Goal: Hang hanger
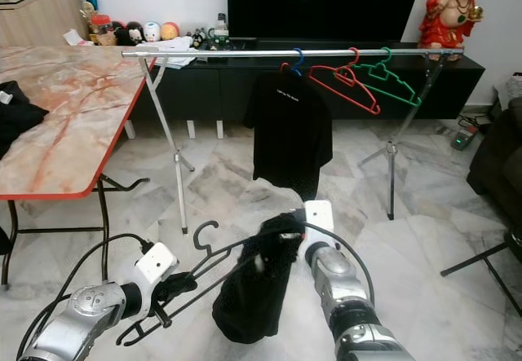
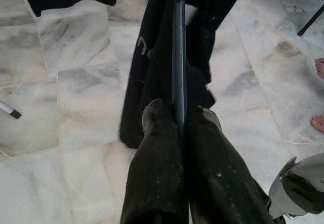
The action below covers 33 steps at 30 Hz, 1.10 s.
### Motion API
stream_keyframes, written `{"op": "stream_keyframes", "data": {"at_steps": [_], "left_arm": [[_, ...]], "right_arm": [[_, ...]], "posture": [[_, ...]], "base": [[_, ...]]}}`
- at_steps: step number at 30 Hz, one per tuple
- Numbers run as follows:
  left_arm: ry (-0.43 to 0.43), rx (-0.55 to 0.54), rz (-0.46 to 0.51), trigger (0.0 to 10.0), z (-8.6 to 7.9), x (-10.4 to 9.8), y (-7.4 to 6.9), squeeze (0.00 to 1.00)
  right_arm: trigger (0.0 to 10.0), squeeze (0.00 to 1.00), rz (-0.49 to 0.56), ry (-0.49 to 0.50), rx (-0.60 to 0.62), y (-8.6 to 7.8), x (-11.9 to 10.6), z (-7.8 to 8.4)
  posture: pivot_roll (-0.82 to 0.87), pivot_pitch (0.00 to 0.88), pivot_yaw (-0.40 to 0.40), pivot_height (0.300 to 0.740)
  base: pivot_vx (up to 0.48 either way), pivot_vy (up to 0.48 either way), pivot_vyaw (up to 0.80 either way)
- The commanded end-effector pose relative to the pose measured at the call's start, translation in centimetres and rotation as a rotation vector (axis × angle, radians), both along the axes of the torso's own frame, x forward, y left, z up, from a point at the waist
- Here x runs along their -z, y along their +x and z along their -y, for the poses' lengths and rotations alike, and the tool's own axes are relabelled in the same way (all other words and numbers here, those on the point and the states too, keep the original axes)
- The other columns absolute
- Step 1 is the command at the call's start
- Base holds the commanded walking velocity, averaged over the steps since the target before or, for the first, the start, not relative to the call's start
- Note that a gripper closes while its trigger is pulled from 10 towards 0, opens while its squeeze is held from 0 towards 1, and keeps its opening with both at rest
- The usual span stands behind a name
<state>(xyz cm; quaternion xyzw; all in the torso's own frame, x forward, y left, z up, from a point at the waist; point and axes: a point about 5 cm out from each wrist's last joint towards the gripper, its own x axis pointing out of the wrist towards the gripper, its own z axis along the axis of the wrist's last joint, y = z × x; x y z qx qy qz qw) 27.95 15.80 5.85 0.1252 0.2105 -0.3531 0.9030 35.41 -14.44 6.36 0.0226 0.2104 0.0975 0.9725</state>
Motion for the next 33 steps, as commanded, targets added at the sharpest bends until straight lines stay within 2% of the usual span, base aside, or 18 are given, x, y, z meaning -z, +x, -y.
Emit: {"op": "stream_keyframes", "data": {"at_steps": [1,5,7,10,15,19,21,24,27,28,33], "left_arm": [[0.021,-0.014,0.02,10.0,-0.6,-0.2,0.1,0.0],[0.018,-0.009,0.025,10.0,-0.3,-0.3,0.3,0.0],[0.017,-0.009,0.026,10.0,-0.3,-0.3,0.3,0.0],[-0.002,-0.007,0.033,10.0,0.0,-0.5,0.4,0.0],[-0.01,-0.006,0.034,10.0,0.1,-0.5,0.4,0.0],[-0.009,-0.007,0.032,10.0,0.1,-0.5,0.4,0.0],[-0.01,-0.01,0.033,10.0,0.1,-0.5,0.4,0.0],[-0.014,-0.009,0.031,10.0,0.2,-0.4,0.4,0.0],[-0.015,-0.008,0.03,10.0,0.3,-0.4,0.4,0.0],[-0.014,-0.009,0.03,10.0,0.3,-0.4,0.5,0.0],[-0.003,-0.022,0.037,10.0,0.1,-0.3,0.5,0.0]], "right_arm": [[10.0,0.0,0.004,0.026,-0.001,0.1,-0.1,-0.5],[10.0,0.0,0.041,0.096,-0.052,0.6,-1.3,-2.3],[10.0,0.0,0.045,0.102,-0.06,0.6,-1.4,-2.5],[10.0,0.0,0.091,0.163,-0.152,1.0,-2.8,-4.0],[10.0,0.0,0.154,0.157,-0.29,0.9,-4.0,-5.3],[10.0,0.0,0.2,0.115,-0.416,0.5,-4.7,-6.3],[10.0,0.0,0.213,0.145,-0.453,0.3,-5.4,-7.0],[10.0,0.0,0.279,0.163,-0.587,-0.4,-6.6,-8.1],[10.0,0.0,0.311,0.107,-0.616,-0.5,-6.8,-8.1],[10.0,0.0,0.303,0.063,-0.603,-0.3,-6.5,-7.6],[10.0,0.0,0.274,-0.024,-0.594,-0.2,-5.5,-6.3]], "posture": [[0.08,0.021,-0.029,0.74],[0.08,0.022,-0.027,0.74],[0.08,0.022,-0.027,0.74],[0.07,0.024,-0.028,0.74],[0.08,0.026,-0.029,0.74],[0.07,0.03,-0.029,0.74],[0.07,0.032,-0.028,0.74],[0.07,0.034,-0.026,0.74],[0.07,0.034,-0.026,0.74],[0.07,0.034,-0.026,0.74],[0.07,0.034,-0.028,0.74]], "base": [[0.0,0.0,0.0],[0.0,0.0,0.0],[0.0,0.0,0.0],[0.0,0.0,0.0],[0.0,0.0,0.0],[0.0,0.0,0.0],[0.0,0.0,0.0],[0.0,0.0,0.0],[0.0,0.0,0.0],[0.0,0.0,0.0],[0.0,0.0,0.0]]}}
